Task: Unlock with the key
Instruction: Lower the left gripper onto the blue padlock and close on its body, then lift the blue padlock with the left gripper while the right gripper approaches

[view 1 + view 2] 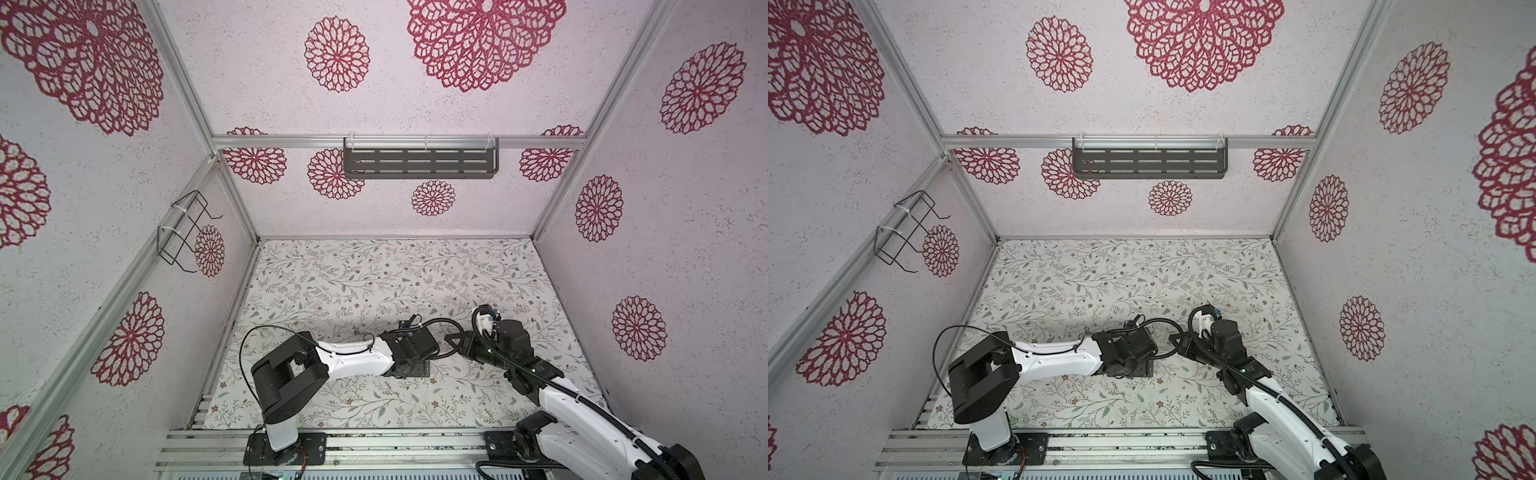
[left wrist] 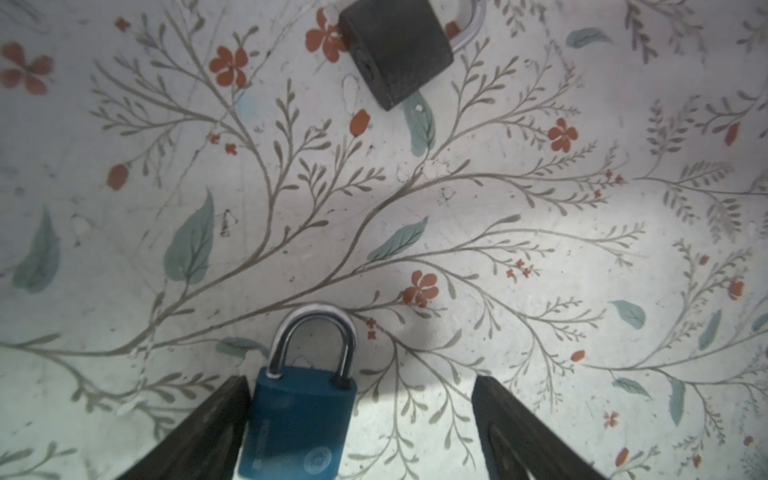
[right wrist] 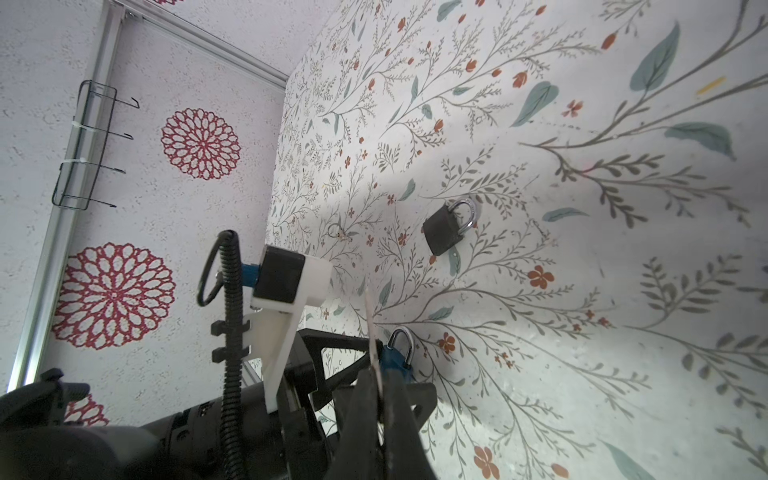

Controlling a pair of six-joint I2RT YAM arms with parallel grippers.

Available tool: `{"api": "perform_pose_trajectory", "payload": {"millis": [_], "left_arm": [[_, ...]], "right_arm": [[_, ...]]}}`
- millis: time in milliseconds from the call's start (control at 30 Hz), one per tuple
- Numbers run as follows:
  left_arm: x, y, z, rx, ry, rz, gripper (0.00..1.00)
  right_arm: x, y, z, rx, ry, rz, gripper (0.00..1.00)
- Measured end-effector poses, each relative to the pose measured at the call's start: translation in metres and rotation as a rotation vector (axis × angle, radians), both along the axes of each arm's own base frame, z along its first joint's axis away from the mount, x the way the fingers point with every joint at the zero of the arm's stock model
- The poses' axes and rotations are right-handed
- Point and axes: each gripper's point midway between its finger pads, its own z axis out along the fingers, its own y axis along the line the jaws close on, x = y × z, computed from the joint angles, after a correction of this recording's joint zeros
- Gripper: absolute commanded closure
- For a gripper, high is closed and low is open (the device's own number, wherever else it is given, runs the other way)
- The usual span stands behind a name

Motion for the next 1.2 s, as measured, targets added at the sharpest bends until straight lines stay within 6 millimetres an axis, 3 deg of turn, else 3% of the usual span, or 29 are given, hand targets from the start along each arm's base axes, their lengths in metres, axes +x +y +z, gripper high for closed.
{"api": "perform_pose_trajectory", "payload": {"millis": [667, 1200], "left_arm": [[-0.008, 0.018, -0.012, 0.159, 0.013, 0.055, 0.33], [-0.009, 0.03, -0.014, 0.195, 0.005, 0.062, 0.41]], "right_arm": [[0.002, -0.007, 0.002, 0.011, -0.001, -0.018, 1.0], [-0.002, -0.007, -0.004, 0.015, 0.018, -0.004, 1.0]]}}
